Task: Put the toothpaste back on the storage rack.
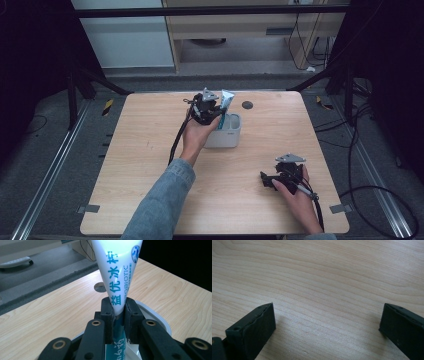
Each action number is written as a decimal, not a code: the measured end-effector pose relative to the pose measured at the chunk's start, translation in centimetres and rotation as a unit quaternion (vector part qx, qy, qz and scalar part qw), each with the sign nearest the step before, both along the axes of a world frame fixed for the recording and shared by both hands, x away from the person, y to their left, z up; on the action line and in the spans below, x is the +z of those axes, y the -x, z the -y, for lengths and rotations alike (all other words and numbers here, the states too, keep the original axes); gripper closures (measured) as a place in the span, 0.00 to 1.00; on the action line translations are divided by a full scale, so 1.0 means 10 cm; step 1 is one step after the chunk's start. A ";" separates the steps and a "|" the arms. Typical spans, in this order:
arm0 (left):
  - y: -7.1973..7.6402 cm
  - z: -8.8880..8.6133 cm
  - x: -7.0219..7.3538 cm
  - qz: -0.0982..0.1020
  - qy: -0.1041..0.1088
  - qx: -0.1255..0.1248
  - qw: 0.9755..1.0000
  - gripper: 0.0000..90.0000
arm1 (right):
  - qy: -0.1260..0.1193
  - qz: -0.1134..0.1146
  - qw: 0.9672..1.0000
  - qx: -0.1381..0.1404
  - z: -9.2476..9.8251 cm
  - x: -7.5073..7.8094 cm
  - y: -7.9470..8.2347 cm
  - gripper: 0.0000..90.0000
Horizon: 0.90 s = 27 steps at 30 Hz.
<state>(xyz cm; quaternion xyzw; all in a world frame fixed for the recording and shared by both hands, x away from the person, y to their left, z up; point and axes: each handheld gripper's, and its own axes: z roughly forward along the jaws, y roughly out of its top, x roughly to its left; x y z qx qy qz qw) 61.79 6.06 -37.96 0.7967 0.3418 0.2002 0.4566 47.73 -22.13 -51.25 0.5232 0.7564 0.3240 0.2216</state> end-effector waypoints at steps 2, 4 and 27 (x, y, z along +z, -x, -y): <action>0.00 0.00 -0.01 0.000 0.000 0.000 1.000 0.88 | 0.000 0.000 1.000 0.000 0.00 0.00 0.00 0.01; 0.01 -0.01 -0.02 0.001 0.000 0.000 1.000 0.88 | 0.000 0.000 1.000 0.000 0.00 0.00 0.00 0.01; 0.01 -0.01 -0.15 -0.010 0.000 0.002 1.000 0.88 | 0.000 0.000 1.000 0.000 0.00 0.00 0.00 0.01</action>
